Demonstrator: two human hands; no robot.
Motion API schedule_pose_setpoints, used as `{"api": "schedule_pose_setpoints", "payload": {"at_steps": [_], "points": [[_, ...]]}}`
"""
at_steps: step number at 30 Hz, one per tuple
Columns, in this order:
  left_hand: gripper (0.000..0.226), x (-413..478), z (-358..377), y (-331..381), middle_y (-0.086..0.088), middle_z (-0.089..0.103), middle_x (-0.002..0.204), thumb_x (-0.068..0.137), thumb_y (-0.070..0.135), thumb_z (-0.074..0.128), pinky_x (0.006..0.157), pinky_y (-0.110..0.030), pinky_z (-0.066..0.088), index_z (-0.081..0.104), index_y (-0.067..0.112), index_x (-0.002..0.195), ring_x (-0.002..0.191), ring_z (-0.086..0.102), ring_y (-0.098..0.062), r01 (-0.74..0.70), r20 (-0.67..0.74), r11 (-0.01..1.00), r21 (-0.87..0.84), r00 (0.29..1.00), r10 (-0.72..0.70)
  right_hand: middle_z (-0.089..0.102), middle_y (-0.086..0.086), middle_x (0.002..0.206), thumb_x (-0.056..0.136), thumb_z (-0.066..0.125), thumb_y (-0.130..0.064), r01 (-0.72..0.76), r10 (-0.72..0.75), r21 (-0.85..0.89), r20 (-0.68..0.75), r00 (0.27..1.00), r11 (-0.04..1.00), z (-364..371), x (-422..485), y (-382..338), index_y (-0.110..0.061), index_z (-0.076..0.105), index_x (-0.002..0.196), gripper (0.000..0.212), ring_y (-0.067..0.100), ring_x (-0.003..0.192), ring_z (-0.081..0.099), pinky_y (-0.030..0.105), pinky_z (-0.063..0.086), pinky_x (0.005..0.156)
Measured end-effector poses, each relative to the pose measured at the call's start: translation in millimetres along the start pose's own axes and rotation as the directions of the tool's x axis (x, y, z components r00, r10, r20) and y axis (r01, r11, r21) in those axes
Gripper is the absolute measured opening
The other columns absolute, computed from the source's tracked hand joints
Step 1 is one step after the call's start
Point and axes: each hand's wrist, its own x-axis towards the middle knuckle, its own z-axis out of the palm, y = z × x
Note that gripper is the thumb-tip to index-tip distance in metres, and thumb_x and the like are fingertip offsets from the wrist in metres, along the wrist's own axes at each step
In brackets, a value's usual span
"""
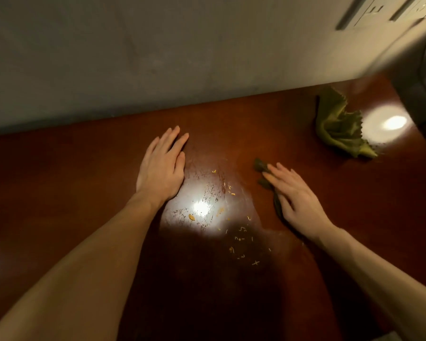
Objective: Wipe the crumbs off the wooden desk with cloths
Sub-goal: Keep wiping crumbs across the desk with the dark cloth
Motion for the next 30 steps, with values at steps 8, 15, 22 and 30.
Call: {"api": "schedule_pose_setpoints", "payload": {"at_steps": [8,15,22,30], "points": [[0.053,1,2,0,0.003,0.02,0.174,0.111,0.033,0.028,0.132,-0.036,0.007,0.032,0.028,0.164,0.161,0.011,-0.011,0.007,0.002,1.0,0.006,1.0,-0.007,0.052,0.005,0.156,0.084,0.048,0.004,-0.03,0.037,0.056,-0.136,0.99,0.998,33,98,-62,-0.018,0.061,0.143,0.065,0.028,0.152,0.038,0.044,0.013,0.129],[0.053,1,-3,3,0.002,0.02,0.174,0.111,0.032,0.029,0.132,-0.036,0.007,0.032,0.027,0.164,0.161,0.011,-0.012,0.01,0.014,1.0,0.014,1.0,-0.01,0.045,-0.004,0.16,0.089,0.045,0.0,0.189,-0.192,0.078,0.038,0.981,0.979,47,71,-80,-0.023,0.056,0.149,0.065,0.016,0.155,0.027,0.031,-0.004,0.129],[0.054,0,-4,2,0.003,0.02,0.174,0.11,0.032,0.027,0.132,-0.035,0.006,0.032,0.028,0.164,0.161,0.01,-0.011,0.017,0.022,1.0,0.023,1.0,-0.017,0.048,-0.001,0.158,0.091,0.054,0.005,-0.175,0.184,0.064,-0.167,0.969,0.982,13,79,-22,-0.021,0.058,0.147,0.062,0.02,0.155,0.03,0.039,0.007,0.131],[0.055,2,-4,2,-0.005,0.029,0.171,0.108,0.031,0.032,0.13,-0.04,0.015,0.039,0.021,0.161,0.159,0.021,-0.021,-0.023,0.029,0.997,0.071,0.999,0.021,0.046,-0.001,0.161,0.092,0.052,-0.001,0.122,-0.12,0.07,-0.036,0.992,0.99,51,52,-86,-0.022,0.057,0.149,0.06,0.021,0.157,0.027,0.028,-0.009,0.128]]}}
